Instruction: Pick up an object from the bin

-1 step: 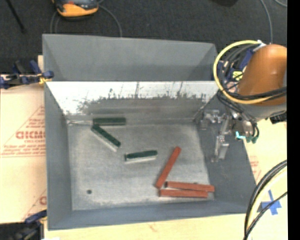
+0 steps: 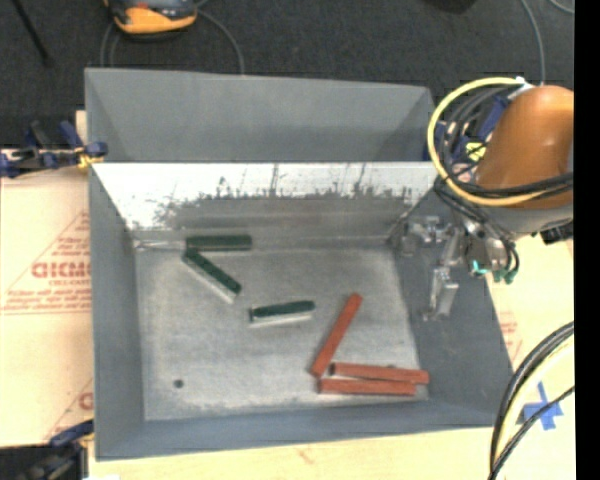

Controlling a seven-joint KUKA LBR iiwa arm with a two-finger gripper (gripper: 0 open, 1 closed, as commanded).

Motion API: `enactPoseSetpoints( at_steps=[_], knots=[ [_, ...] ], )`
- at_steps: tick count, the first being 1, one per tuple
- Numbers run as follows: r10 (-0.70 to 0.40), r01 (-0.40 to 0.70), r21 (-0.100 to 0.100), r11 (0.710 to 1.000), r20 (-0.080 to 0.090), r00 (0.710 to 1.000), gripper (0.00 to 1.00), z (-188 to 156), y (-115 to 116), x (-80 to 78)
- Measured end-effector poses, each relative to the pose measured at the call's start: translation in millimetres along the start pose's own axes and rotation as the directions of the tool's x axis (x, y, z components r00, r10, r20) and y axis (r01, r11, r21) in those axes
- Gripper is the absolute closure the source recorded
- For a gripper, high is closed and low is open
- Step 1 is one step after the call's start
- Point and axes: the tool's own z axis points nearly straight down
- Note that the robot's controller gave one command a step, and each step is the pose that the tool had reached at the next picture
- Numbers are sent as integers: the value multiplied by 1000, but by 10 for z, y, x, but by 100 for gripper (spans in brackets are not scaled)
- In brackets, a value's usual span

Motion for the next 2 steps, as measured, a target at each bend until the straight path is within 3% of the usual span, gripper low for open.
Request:
enactPoseSetpoints(
  at_steps=[1,2],
  knots=[
    [-47,47,2,999,6,999,0,522,307,18],
    [107,-107,-3,994,-6,994,0,740,485,214]
  ],
)
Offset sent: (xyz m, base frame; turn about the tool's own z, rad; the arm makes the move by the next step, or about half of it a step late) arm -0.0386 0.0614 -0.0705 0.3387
